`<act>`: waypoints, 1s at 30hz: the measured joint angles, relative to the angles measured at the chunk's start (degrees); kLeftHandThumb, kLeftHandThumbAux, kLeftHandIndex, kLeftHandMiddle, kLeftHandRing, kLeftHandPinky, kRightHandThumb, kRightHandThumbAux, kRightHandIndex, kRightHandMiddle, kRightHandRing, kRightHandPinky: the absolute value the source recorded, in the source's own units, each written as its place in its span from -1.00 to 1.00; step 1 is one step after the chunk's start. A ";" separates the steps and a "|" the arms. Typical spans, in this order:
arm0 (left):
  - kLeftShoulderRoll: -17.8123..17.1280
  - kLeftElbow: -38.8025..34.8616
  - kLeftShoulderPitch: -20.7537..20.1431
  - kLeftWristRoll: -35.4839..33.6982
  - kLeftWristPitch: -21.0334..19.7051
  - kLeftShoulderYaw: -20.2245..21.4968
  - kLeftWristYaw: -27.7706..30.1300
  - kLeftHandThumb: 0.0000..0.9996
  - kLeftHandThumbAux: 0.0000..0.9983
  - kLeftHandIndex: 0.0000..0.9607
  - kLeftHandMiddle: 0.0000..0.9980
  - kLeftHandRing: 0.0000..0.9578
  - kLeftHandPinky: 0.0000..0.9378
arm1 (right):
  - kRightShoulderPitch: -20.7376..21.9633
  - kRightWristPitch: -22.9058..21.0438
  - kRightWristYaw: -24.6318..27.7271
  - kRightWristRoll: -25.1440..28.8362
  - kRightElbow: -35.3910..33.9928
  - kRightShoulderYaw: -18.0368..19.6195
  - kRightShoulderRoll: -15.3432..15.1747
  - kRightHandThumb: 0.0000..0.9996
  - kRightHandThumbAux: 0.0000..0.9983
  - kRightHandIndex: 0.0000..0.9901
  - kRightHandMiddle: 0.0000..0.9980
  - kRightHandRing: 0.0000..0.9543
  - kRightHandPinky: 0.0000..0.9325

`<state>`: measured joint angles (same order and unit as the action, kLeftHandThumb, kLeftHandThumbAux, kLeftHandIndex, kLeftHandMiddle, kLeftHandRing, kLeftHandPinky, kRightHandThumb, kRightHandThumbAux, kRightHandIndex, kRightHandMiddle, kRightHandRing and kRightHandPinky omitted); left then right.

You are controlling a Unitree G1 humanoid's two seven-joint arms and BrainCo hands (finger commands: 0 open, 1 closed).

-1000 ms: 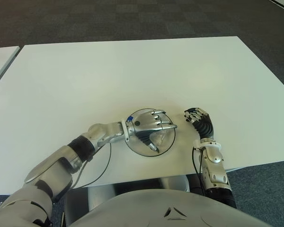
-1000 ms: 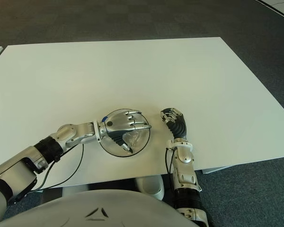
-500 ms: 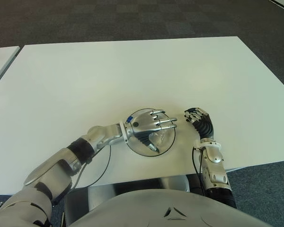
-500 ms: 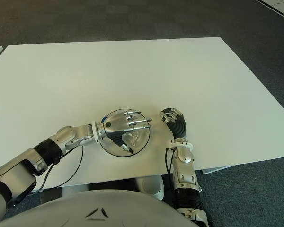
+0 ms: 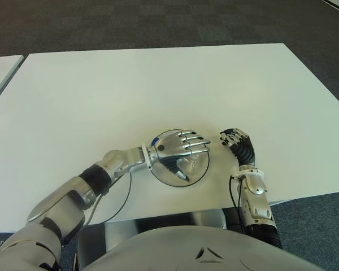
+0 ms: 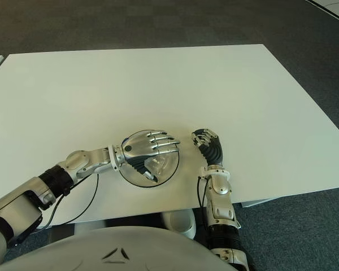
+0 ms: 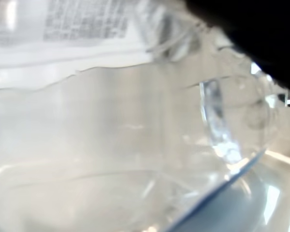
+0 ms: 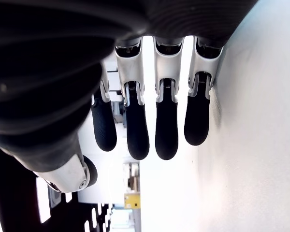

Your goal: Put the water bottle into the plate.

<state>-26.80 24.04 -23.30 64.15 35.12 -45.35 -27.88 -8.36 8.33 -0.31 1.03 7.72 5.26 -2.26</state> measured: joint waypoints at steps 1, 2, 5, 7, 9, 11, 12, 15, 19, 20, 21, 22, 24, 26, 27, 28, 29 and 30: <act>-0.09 -0.12 0.03 0.00 -0.09 0.07 -0.24 -0.70 -0.31 -1.00 -1.00 -1.00 -1.00 | 0.00 0.00 0.01 0.00 0.00 0.00 0.00 0.41 0.47 -0.15 -0.08 -0.02 0.04; -0.16 -0.27 0.05 0.00 -0.19 0.13 -0.41 -0.69 -0.30 -1.00 -1.00 -1.00 -1.00 | 0.00 0.00 0.02 0.00 0.00 0.00 -0.01 0.41 0.47 -0.15 -0.08 -0.02 0.04; -0.30 -0.65 0.13 0.00 -0.39 0.32 -1.00 -0.69 -0.30 -1.00 -1.00 -1.00 -1.00 | 0.00 0.00 0.02 0.00 0.00 -0.01 -0.01 0.41 0.47 -0.15 -0.07 -0.02 0.04; -0.40 -0.98 0.18 -0.01 -0.38 0.50 -1.24 -0.68 -0.30 -1.00 -1.00 -1.00 -1.00 | 0.00 0.00 0.02 -0.01 0.00 -0.02 -0.02 0.41 0.47 -0.15 -0.07 -0.02 0.04; -0.46 -1.28 0.23 -0.04 -0.37 0.78 -1.31 -0.68 -0.30 -1.00 -1.00 -1.00 -1.00 | 0.00 0.00 0.02 -0.01 0.00 -0.01 -0.02 0.41 0.47 -0.15 -0.07 -0.02 0.04; -0.48 -1.62 0.37 -0.06 -0.35 1.28 -1.39 -0.68 -0.30 -1.00 -1.00 -1.00 -1.00 | 0.00 0.00 0.01 -0.03 0.00 -0.01 -0.02 0.41 0.47 -0.15 -0.07 -0.02 0.04; -0.48 -1.72 0.40 -0.08 -0.36 1.48 -1.42 -0.68 -0.30 -1.00 -1.00 -1.00 -1.00 | 0.00 0.00 0.00 -0.04 0.00 -0.01 -0.02 0.41 0.47 -0.15 -0.08 -0.02 0.04; -0.75 -2.70 0.61 -0.17 -0.34 2.11 -1.44 -0.69 -0.31 -1.00 -1.00 -1.00 -1.00 | 0.00 0.01 -0.03 -0.12 0.00 -0.03 -0.02 0.41 0.47 -0.15 -0.08 -0.02 0.03; -1.10 -4.57 0.90 -0.87 -0.04 3.50 -1.44 -0.70 -0.32 -1.00 -1.00 -1.00 -1.00 | 0.00 0.01 -0.14 -0.19 0.00 -0.03 -0.04 0.41 0.47 -0.15 -0.08 -0.02 0.04; -1.10 -4.92 1.01 -1.15 0.04 3.87 -1.49 -0.70 -0.32 -1.00 -1.00 -1.00 -1.00 | 0.00 0.01 -0.19 -0.24 0.01 -0.04 -0.04 0.41 0.47 -0.15 -0.08 -0.02 0.04; -1.10 -5.18 1.13 -1.28 0.05 4.21 -1.75 -0.69 -0.32 -1.00 -1.00 -1.00 -1.00 | 0.00 0.01 -0.25 -0.31 0.01 -0.05 -0.04 0.41 0.47 -0.15 -0.08 -0.02 0.04; -1.10 -5.43 1.28 -1.34 0.04 4.44 -2.11 -0.69 -0.32 -1.00 -1.00 -1.00 -1.00 | 0.00 0.01 -0.30 -0.39 0.02 -0.07 -0.04 0.41 0.47 -0.15 -0.08 -0.02 0.03; -1.04 -5.63 1.61 -1.44 0.03 4.86 -2.67 -0.69 -0.32 -1.00 -1.00 -1.00 -1.00 | 0.00 0.01 -0.38 -0.56 0.02 -0.09 -0.04 0.41 0.47 -0.15 -0.08 -0.02 0.03; -0.96 -5.66 1.95 -1.46 -0.02 5.27 -3.19 -0.68 -0.32 -1.00 -1.00 -1.00 -1.00 | 0.00 0.01 -0.44 -0.63 0.02 -0.10 -0.03 0.41 0.47 -0.15 -0.08 -0.02 0.04; -0.93 -5.69 2.05 -1.46 -0.03 5.43 -3.41 -0.69 -0.31 -1.00 -1.00 -1.00 -1.00 | 0.00 0.01 -0.46 -0.65 0.02 -0.10 -0.03 0.40 0.47 -0.15 -0.08 -0.02 0.03; -0.83 -5.73 2.17 -1.45 -0.06 5.71 -3.80 -0.69 -0.30 -1.00 -1.00 -1.00 -1.00 | 0.00 0.00 -0.50 -0.67 0.01 -0.10 -0.03 0.40 0.47 -0.15 -0.08 -0.02 0.03; -0.74 -5.78 2.24 -1.45 -0.15 6.00 -4.25 -0.70 -0.30 -1.00 -1.00 -1.00 -1.00 | -0.01 0.00 -0.54 -0.67 0.00 -0.09 -0.03 0.40 0.47 -0.15 -0.08 -0.02 0.03; -0.61 -5.83 2.25 -1.46 -0.33 6.30 -4.87 -0.70 -0.29 -1.00 -1.00 -1.00 -1.00 | -0.03 -0.03 -0.57 -0.67 -0.01 -0.09 -0.03 0.40 0.47 -0.15 -0.08 -0.02 0.03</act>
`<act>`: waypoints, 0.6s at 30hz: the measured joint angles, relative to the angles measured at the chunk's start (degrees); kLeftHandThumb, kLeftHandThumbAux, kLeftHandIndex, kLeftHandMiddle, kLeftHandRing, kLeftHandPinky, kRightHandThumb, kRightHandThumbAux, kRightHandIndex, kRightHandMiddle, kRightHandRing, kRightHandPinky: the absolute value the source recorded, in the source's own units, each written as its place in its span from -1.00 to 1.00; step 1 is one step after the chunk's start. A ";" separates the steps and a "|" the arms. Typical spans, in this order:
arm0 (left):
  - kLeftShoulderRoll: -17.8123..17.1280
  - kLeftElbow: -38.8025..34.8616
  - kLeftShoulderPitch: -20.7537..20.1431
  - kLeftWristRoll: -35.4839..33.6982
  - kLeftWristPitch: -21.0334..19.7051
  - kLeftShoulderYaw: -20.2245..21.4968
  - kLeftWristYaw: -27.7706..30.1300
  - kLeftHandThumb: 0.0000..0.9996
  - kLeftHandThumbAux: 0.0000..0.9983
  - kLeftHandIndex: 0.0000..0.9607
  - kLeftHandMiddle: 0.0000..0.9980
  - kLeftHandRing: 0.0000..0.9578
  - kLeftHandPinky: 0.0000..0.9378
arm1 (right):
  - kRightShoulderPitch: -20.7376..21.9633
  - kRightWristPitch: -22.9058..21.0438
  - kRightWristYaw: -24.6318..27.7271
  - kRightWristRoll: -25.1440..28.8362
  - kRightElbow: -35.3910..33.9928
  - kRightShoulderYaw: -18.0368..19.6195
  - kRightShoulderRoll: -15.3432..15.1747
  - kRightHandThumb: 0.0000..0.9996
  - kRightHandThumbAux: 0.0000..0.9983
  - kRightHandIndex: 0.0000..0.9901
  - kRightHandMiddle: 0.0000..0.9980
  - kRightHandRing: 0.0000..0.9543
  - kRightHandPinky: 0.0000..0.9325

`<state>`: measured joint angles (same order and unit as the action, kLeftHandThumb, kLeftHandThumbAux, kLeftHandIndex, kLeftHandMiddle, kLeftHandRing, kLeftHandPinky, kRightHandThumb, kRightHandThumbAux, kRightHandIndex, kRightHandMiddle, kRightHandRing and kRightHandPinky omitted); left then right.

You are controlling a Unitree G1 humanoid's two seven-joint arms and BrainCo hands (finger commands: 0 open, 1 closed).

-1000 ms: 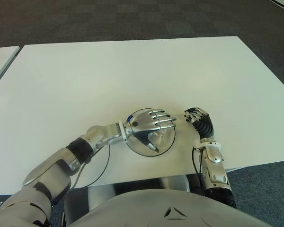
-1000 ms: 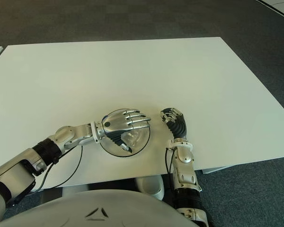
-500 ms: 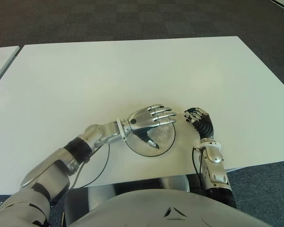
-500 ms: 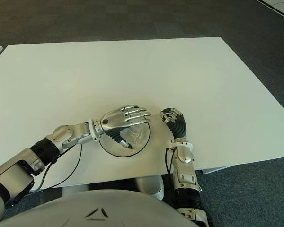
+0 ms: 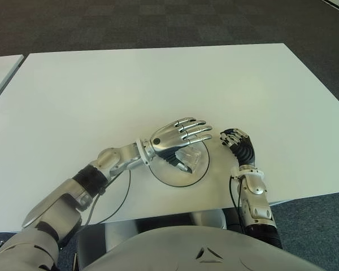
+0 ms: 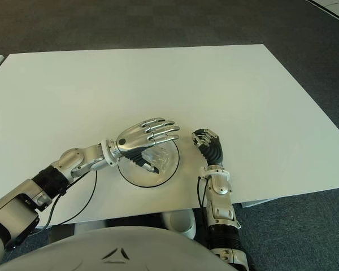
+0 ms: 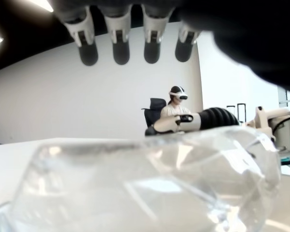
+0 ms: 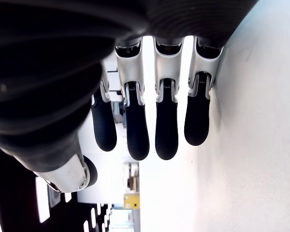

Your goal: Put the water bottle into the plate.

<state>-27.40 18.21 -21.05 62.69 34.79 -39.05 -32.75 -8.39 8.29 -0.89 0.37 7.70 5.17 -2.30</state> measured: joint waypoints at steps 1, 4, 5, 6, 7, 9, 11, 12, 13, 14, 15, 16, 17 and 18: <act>0.09 -0.06 0.00 -0.02 -0.11 0.22 -0.45 -0.70 -0.28 -1.00 -1.00 -1.00 -1.00 | 0.00 -0.07 -0.01 0.00 -0.03 0.00 0.00 0.40 0.47 -0.15 -0.08 -0.02 0.03; 0.31 -0.22 0.00 -0.21 -0.35 0.94 -1.61 -0.71 -0.26 -1.00 -1.00 -1.00 -1.00 | 0.00 -0.41 -0.03 0.02 -0.19 0.00 0.01 0.40 0.47 -0.15 -0.08 -0.02 0.03; 0.33 -0.26 0.00 -0.25 -0.42 1.11 -1.76 -0.72 -0.26 -1.00 -1.00 -1.00 -1.00 | 0.00 -0.44 -0.03 0.02 -0.22 0.00 0.01 0.40 0.47 -0.15 -0.08 -0.02 0.03; 0.36 -0.30 0.02 -0.26 -0.46 1.42 -1.91 -0.72 -0.26 -1.00 -1.00 -1.00 -1.00 | 0.00 -0.47 -0.04 0.02 -0.25 0.00 0.02 0.40 0.47 -0.15 -0.08 -0.02 0.03; 0.37 -0.38 0.07 -0.32 -0.50 1.73 -1.95 -0.72 -0.25 -1.00 -1.00 -1.00 -1.00 | 0.01 -0.48 -0.04 0.02 -0.25 0.00 0.03 0.40 0.47 -0.15 -0.08 -0.02 0.03; 0.35 -0.67 0.16 -0.61 -0.68 2.38 -1.97 -0.75 -0.25 -1.00 -1.00 -1.00 -1.00 | 0.01 -0.48 -0.04 0.02 -0.26 0.01 0.02 0.40 0.47 -0.15 -0.07 -0.02 0.04; 0.32 -1.40 0.39 -1.14 -0.81 3.05 -1.97 -0.77 -0.25 -1.00 -1.00 -1.00 -1.00 | 0.02 -0.48 -0.05 0.02 -0.26 0.01 0.02 0.40 0.47 -0.15 -0.07 -0.02 0.04; 0.31 -1.78 0.55 -1.56 -0.82 3.56 -1.97 -0.78 -0.25 -1.00 -1.00 -1.00 -1.00 | 0.03 -0.48 -0.05 0.02 -0.26 0.00 0.02 0.41 0.47 -0.15 -0.07 -0.02 0.04; 0.31 -2.17 0.73 -2.01 -0.83 4.13 -1.96 -0.79 -0.25 -1.00 -1.00 -1.00 -1.00 | 0.03 -0.48 -0.05 0.02 -0.26 0.00 0.02 0.41 0.47 -0.15 -0.07 -0.02 0.04; 0.29 -2.54 0.82 -2.38 -0.82 4.60 -1.96 -0.80 -0.25 -1.00 -1.00 -1.00 -1.00 | 0.03 -0.48 -0.05 0.02 -0.26 0.02 0.02 0.41 0.47 -0.15 -0.07 -0.02 0.04; 0.29 -2.78 0.89 -2.81 -0.83 4.96 -1.96 -0.80 -0.26 -1.00 -1.00 -1.00 -1.00 | 0.03 -0.48 -0.05 0.02 -0.25 0.02 0.02 0.41 0.47 -0.15 -0.07 -0.02 0.04; 0.28 -3.13 1.06 -3.25 -0.90 5.48 -1.95 -0.81 -0.26 -1.00 -1.00 -1.00 -1.00 | 0.04 -0.48 -0.04 0.03 -0.24 0.02 0.03 0.41 0.47 -0.15 -0.07 -0.02 0.04; 0.28 -3.41 1.24 -3.50 -1.00 5.95 -1.94 -0.81 -0.26 -1.00 -1.00 -1.00 -1.00 | 0.04 -0.48 -0.04 0.04 -0.24 0.02 0.03 0.41 0.47 -0.15 -0.07 -0.02 0.04; 0.28 -3.73 1.55 -4.03 -1.06 6.60 -1.91 -0.81 -0.26 -1.00 -1.00 -1.00 -1.00 | 0.05 -0.47 -0.02 0.05 -0.24 0.02 0.04 0.41 0.47 -0.15 -0.07 -0.02 0.04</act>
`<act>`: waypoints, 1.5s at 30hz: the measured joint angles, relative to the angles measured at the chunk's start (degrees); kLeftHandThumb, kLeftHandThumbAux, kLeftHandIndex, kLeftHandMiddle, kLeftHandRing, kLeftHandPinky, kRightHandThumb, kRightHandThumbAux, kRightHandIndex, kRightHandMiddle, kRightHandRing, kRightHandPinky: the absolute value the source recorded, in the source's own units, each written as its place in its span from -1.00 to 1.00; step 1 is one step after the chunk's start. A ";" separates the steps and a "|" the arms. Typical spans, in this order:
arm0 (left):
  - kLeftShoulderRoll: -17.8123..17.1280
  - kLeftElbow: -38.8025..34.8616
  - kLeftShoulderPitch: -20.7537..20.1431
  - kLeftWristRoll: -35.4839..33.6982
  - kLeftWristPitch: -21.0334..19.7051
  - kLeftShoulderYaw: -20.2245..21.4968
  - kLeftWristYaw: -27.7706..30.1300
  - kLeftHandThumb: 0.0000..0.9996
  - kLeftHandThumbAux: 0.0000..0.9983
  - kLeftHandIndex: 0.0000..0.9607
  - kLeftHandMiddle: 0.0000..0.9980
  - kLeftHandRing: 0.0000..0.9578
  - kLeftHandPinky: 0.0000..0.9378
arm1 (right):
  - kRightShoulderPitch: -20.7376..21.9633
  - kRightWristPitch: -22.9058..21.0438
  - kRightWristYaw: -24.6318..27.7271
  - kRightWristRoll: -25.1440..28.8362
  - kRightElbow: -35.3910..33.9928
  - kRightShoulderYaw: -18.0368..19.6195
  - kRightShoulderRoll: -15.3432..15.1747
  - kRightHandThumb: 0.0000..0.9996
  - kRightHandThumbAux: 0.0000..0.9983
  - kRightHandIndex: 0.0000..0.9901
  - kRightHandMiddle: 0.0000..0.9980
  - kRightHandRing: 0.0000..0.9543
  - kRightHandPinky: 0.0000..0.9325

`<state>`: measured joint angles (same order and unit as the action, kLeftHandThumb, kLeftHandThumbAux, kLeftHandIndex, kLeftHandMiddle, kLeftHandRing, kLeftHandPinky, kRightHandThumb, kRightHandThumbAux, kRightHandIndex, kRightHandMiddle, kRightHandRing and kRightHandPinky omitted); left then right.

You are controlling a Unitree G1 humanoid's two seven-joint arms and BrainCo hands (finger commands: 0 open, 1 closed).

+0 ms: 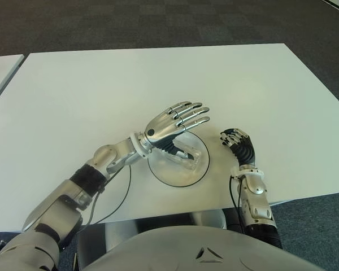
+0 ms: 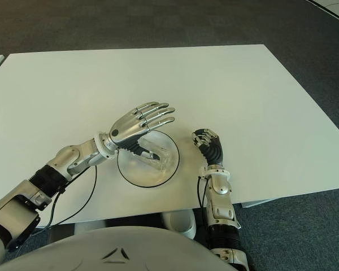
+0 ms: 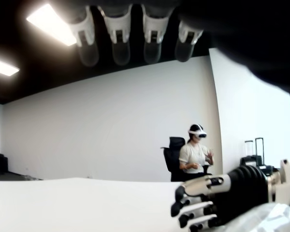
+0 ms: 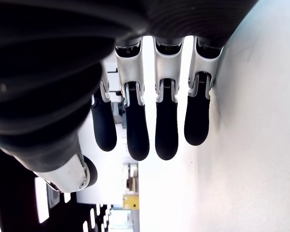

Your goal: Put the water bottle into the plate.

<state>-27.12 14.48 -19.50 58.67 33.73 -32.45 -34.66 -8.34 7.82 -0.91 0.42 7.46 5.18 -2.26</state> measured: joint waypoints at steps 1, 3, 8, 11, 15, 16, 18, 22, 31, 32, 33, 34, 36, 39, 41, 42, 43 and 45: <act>0.00 -0.28 0.25 -0.60 -0.07 0.46 0.01 -0.82 -0.26 -1.00 -1.00 -1.00 -1.00 | 0.00 0.00 0.01 0.04 0.00 0.00 0.00 0.41 0.47 -0.15 -0.07 -0.02 0.04; 0.01 -0.75 0.62 -1.49 -0.21 1.30 0.07 -0.82 -0.27 -1.00 -1.00 -1.00 -1.00 | -0.01 0.01 0.01 0.08 0.01 0.02 0.00 0.41 0.47 -0.15 -0.08 -0.02 0.03; 0.76 -1.67 2.65 -9.10 0.39 4.73 3.13 -0.83 -0.29 -1.00 -1.00 -1.00 -1.00 | 0.03 0.01 0.08 0.12 0.05 0.01 0.01 0.41 0.47 -0.15 -0.08 -0.02 0.03; 1.94 -2.42 4.69 -16.17 0.71 6.85 6.64 -0.83 -0.31 -1.00 -1.00 -1.00 -1.00 | 0.02 0.02 0.12 0.13 0.05 0.04 -0.01 0.41 0.47 -0.15 -0.08 -0.02 0.03; 3.08 -3.39 7.87 -22.93 1.53 9.55 9.28 -0.81 -0.31 -1.00 -1.00 -1.00 -1.00 | 0.01 0.02 0.21 0.16 0.04 0.06 0.00 0.41 0.47 -0.15 -0.07 -0.02 0.04; 3.27 -3.40 8.68 -24.36 1.84 10.29 9.49 -0.80 -0.31 -1.00 -1.00 -1.00 -1.00 | 0.01 0.02 0.23 0.20 0.04 0.07 -0.01 0.41 0.47 -0.15 -0.07 -0.02 0.04; 3.63 -3.37 10.24 -27.61 2.59 11.83 10.43 -0.80 -0.30 -1.00 -1.00 -1.00 -1.00 | 0.01 0.03 0.40 0.39 0.05 0.11 -0.02 0.41 0.47 -0.15 -0.07 -0.02 0.04; 4.77 -3.06 12.83 -35.19 2.89 14.87 13.89 -0.80 -0.24 -1.00 -1.00 -1.00 -1.00 | 0.04 0.12 0.83 0.75 0.23 0.26 -0.05 0.41 0.47 -0.15 -0.08 -0.02 0.03; 10.26 -3.38 16.33 -48.44 -1.20 20.02 21.94 -0.83 0.08 -1.00 -1.00 -0.89 -0.44 | 0.19 0.25 1.34 1.01 0.60 0.49 -0.04 0.41 0.47 -0.15 -0.08 -0.03 0.04; 11.03 -3.63 16.43 -49.93 -2.07 20.51 22.72 -0.83 0.11 -1.00 -1.00 -0.86 -0.40 | 0.21 0.25 1.34 1.01 0.61 0.50 -0.04 0.41 0.47 -0.15 -0.08 -0.03 0.04; 11.67 -3.97 16.50 -51.15 -2.94 20.97 23.35 -0.83 0.16 -1.00 -1.00 -0.74 -0.30 | 0.23 0.26 1.34 1.01 0.62 0.50 -0.03 0.41 0.47 -0.15 -0.08 -0.02 0.04; 12.27 -4.42 16.61 -52.36 -3.98 21.58 24.08 -0.83 0.19 -1.00 -0.99 -0.67 -0.24 | 0.26 0.26 1.35 1.01 0.63 0.50 -0.03 0.41 0.47 -0.15 -0.08 -0.02 0.04; 13.07 -5.36 16.87 -54.39 -5.59 22.86 25.41 -0.81 0.26 -1.00 -0.89 -0.54 -0.16 | 0.35 0.26 1.38 1.01 0.65 0.47 -0.01 0.41 0.47 -0.15 -0.08 -0.02 0.04; 13.97 -6.42 17.45 -57.21 -7.34 24.79 27.09 -0.72 0.38 -1.00 -0.68 -0.38 -0.09 | 0.47 0.26 1.49 1.02 0.71 0.45 -0.01 0.41 0.47 -0.15 -0.08 -0.02 0.04; 14.72 -7.09 18.20 -59.13 -8.41 26.11 27.97 -0.62 0.44 -0.73 -0.48 -0.25 -0.05 | 0.46 0.27 1.57 1.02 0.83 0.48 -0.02 0.41 0.47 -0.15 -0.08 -0.02 0.04; 15.29 -7.57 18.81 -60.17 -8.89 26.92 28.29 -0.56 0.47 -0.57 -0.36 -0.18 -0.03 | 0.49 0.27 1.60 1.02 0.88 0.48 -0.03 0.41 0.47 -0.15 -0.07 -0.02 0.04; 15.92 -8.03 19.41 -61.30 -9.24 27.70 28.36 -0.53 0.49 -0.44 -0.23 -0.12 0.00 | 0.49 0.27 1.62 1.02 0.91 0.49 -0.04 0.41 0.47 -0.15 -0.07 -0.02 0.04; 17.34 -8.95 20.85 -63.15 -9.80 29.29 28.36 -0.19 0.47 -0.29 -0.10 -0.02 0.08 | 0.54 0.27 1.65 1.03 0.97 0.51 -0.04 0.41 0.47 -0.15 -0.07 -0.02 0.04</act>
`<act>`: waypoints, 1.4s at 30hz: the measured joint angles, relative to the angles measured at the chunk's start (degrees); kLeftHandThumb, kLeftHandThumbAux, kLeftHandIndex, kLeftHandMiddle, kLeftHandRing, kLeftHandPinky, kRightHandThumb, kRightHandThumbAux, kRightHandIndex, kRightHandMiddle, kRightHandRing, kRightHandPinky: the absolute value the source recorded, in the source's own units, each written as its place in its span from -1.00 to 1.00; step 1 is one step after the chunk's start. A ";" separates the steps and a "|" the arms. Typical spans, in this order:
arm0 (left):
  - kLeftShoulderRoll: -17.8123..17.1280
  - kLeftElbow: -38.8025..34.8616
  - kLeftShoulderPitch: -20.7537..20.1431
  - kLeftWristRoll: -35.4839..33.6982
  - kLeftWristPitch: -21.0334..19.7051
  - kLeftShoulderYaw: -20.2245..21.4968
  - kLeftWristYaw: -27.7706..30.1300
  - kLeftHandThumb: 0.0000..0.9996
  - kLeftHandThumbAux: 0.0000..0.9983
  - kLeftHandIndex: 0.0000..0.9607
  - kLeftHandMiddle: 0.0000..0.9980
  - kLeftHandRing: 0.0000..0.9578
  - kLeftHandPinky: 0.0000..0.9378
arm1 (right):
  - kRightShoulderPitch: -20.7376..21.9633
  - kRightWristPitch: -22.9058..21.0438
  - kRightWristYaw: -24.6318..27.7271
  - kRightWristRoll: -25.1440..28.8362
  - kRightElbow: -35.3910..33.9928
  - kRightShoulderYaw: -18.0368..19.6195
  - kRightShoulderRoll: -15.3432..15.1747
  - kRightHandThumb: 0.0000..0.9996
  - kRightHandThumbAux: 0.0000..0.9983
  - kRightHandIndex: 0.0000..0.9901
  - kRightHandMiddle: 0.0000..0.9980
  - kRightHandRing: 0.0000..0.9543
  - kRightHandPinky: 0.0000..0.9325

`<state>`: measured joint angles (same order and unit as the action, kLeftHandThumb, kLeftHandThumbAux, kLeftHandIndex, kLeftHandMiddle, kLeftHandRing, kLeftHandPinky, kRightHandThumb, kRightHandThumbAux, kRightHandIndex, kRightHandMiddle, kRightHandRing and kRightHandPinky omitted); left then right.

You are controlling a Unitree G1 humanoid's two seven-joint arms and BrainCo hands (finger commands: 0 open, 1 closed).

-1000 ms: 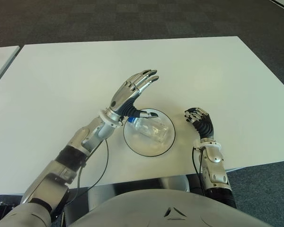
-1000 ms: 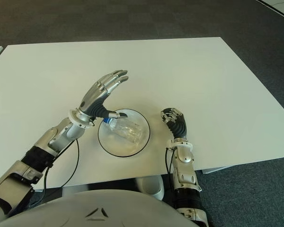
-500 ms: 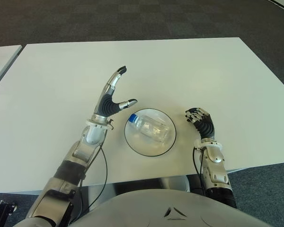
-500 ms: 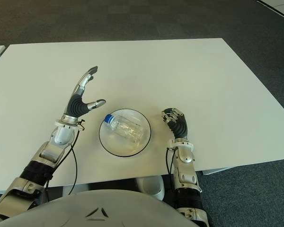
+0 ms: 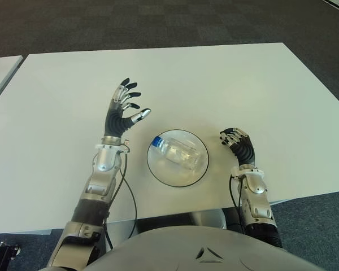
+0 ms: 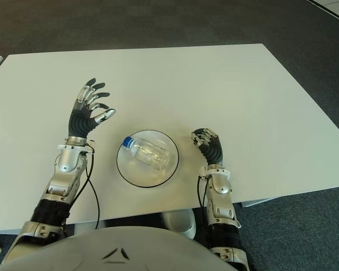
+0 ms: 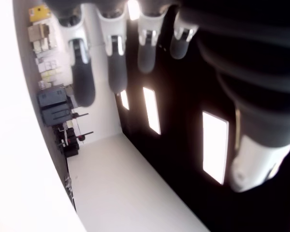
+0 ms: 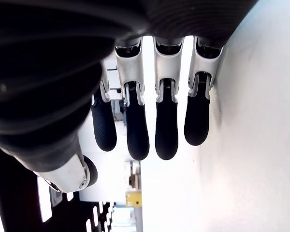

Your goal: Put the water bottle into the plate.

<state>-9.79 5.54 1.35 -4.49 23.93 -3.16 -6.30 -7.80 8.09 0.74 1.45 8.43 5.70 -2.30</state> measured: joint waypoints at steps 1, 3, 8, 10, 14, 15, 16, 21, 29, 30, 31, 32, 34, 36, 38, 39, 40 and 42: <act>0.65 -0.10 0.50 -0.66 0.00 0.58 0.00 0.02 0.45 -0.22 -0.04 0.02 0.12 | 0.00 0.00 0.03 0.01 0.02 0.01 0.00 0.41 0.47 -0.15 -0.07 -0.02 0.04; 1.89 -0.18 1.20 -1.90 0.05 1.59 0.07 0.20 0.44 -0.16 0.09 0.15 0.23 | 0.00 0.00 0.11 0.05 0.07 0.02 0.00 0.41 0.47 -0.15 -0.07 -0.02 0.03; 4.52 -0.24 2.18 -5.11 0.71 3.81 1.38 0.37 0.43 -0.10 0.35 0.40 0.50 | 0.29 -0.01 0.23 0.14 0.21 0.02 0.01 0.41 0.47 -0.15 -0.07 -0.02 0.03; 5.46 -0.24 2.24 -6.05 0.79 4.63 1.95 0.39 0.43 -0.10 0.41 0.46 0.56 | 0.29 0.00 0.33 0.19 0.26 0.02 0.02 0.41 0.47 -0.15 -0.07 -0.02 0.03; 6.65 -0.42 2.53 -6.57 0.87 5.64 2.53 0.40 0.43 -0.09 0.50 0.55 0.62 | 0.34 0.24 0.54 0.31 0.37 0.02 0.01 0.41 0.47 -0.15 -0.08 -0.02 0.03; 6.88 -0.56 2.86 -6.66 0.85 6.04 2.69 0.41 0.43 -0.09 0.52 0.56 0.62 | 0.40 0.30 0.66 0.35 0.39 0.00 0.02 0.41 0.47 -0.15 -0.08 -0.02 0.04; 7.00 -0.66 3.19 -6.69 0.83 6.34 2.76 0.41 0.43 -0.09 0.53 0.58 0.63 | 0.45 0.34 0.74 0.37 0.40 -0.01 0.04 0.41 0.47 -0.15 -0.07 -0.02 0.04; 7.30 -0.71 5.24 -6.67 0.46 7.39 3.35 0.41 0.43 -0.09 0.60 0.65 0.68 | 0.47 0.45 0.93 0.53 0.46 0.02 0.02 0.41 0.47 -0.15 -0.07 -0.01 0.05; 7.30 0.02 6.89 -6.21 0.49 8.42 5.19 0.40 0.44 -0.09 0.67 0.73 0.72 | 0.60 0.46 0.88 0.61 0.59 0.02 0.11 0.41 0.47 -0.15 -0.06 -0.01 0.05; 7.29 0.16 7.04 -6.06 0.40 8.54 5.29 0.40 0.44 -0.09 0.68 0.74 0.73 | 0.60 0.46 0.86 0.61 0.61 0.02 0.15 0.41 0.47 -0.15 -0.06 -0.01 0.05; 7.30 0.23 7.22 -5.91 0.20 8.66 5.44 0.40 0.44 -0.09 0.68 0.75 0.73 | 0.60 0.46 0.83 0.61 0.63 0.02 0.18 0.41 0.47 -0.15 -0.06 -0.01 0.06; 7.28 0.26 7.43 -5.73 -0.06 8.69 5.44 0.40 0.44 -0.09 0.69 0.75 0.73 | 0.60 0.46 0.78 0.62 0.65 0.02 0.21 0.41 0.47 -0.15 -0.06 -0.01 0.06; 7.29 0.39 7.94 -5.49 -0.42 8.73 5.46 0.40 0.44 -0.09 0.69 0.75 0.74 | 0.61 0.46 0.73 0.62 0.69 0.03 0.28 0.41 0.47 -0.15 -0.06 0.00 0.06; 7.29 0.75 8.46 -5.15 -0.52 8.74 5.50 0.40 0.44 -0.09 0.70 0.76 0.74 | 0.62 0.46 0.71 0.64 0.70 0.04 0.33 0.41 0.47 -0.15 -0.06 0.00 0.06; 7.29 1.32 8.80 -4.74 -0.54 8.73 5.84 0.40 0.44 -0.09 0.70 0.76 0.75 | 0.63 0.47 0.70 0.65 0.72 0.07 0.36 0.41 0.47 -0.15 -0.06 -0.01 0.06; 7.29 1.55 8.95 -4.51 -0.53 8.71 6.00 0.40 0.44 -0.09 0.71 0.77 0.76 | 0.67 0.47 0.70 0.66 0.73 0.08 0.36 0.41 0.47 -0.15 -0.06 -0.01 0.05; 7.29 1.80 9.03 -4.33 -0.51 8.70 6.12 0.40 0.44 -0.09 0.71 0.77 0.76 | 0.72 0.47 0.68 0.66 0.74 0.09 0.36 0.41 0.47 -0.15 -0.06 -0.01 0.05; 7.31 2.33 9.11 -3.90 -0.40 8.69 6.23 0.40 0.44 -0.09 0.71 0.77 0.76 | 0.82 0.46 0.60 0.66 0.76 0.09 0.38 0.41 0.47 -0.15 -0.07 -0.01 0.05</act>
<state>-2.47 7.87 10.45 -8.39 23.52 5.53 -0.07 -6.98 8.55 1.34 2.10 9.20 5.79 -1.92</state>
